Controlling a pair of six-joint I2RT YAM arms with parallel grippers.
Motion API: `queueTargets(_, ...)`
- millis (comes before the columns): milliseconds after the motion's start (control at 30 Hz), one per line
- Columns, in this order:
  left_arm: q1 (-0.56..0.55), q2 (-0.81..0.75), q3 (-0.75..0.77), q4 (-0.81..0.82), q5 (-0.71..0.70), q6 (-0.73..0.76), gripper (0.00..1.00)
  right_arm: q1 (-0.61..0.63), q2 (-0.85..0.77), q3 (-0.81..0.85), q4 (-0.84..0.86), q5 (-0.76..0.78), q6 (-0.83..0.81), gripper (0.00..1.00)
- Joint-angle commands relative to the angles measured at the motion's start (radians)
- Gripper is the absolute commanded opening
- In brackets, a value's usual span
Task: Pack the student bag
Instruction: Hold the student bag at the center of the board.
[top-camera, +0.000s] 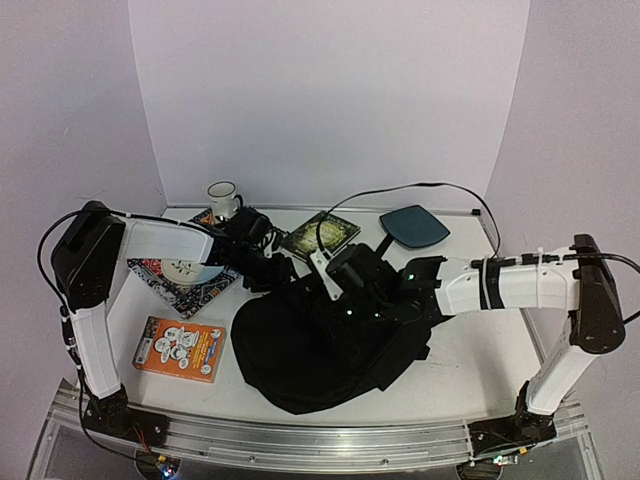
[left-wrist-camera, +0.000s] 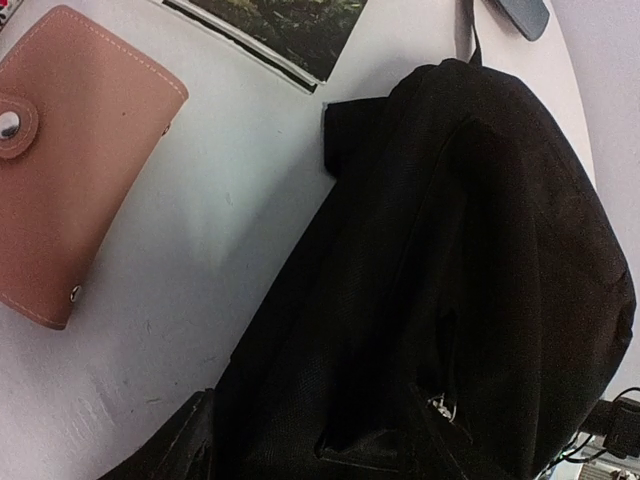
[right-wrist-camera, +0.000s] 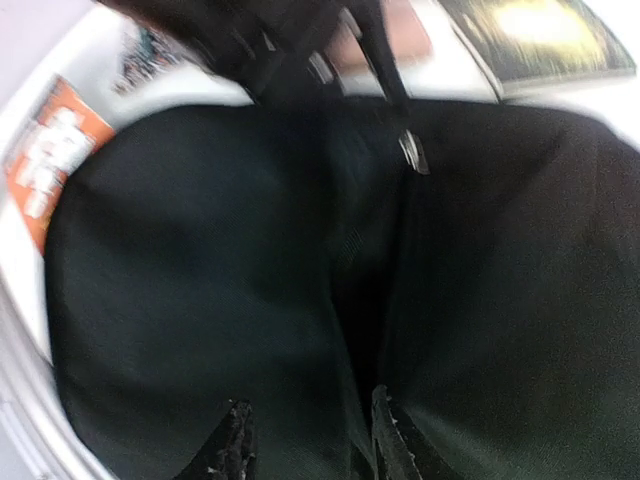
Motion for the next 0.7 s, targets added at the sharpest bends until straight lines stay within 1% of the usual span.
queueTargets(0, 0.012, 0.013, 0.073, -0.041, 0.057, 0.073, 0.60, -0.071, -0.046, 0.071, -0.081, -0.064, -0.113, 0.38)
queueTargets(167, 0.016, 0.045, 0.096, -0.059, 0.104, 0.093, 0.55, -0.179, -0.020, 0.117, -0.080, -0.150, -0.235, 0.36)
queueTargets(267, 0.016, 0.059, 0.110, -0.064, 0.129, 0.103, 0.50, -0.230, 0.027, 0.161, -0.081, -0.225, -0.325, 0.36)
queueTargets(467, 0.018, 0.091, 0.145, -0.078, 0.163, 0.120, 0.35, -0.284, 0.139, 0.242, -0.081, -0.320, -0.483, 0.36)
queueTargets(667, 0.022, 0.103, 0.165, -0.083, 0.199, 0.134, 0.18, -0.305, 0.245, 0.297, -0.081, -0.380, -0.599, 0.39)
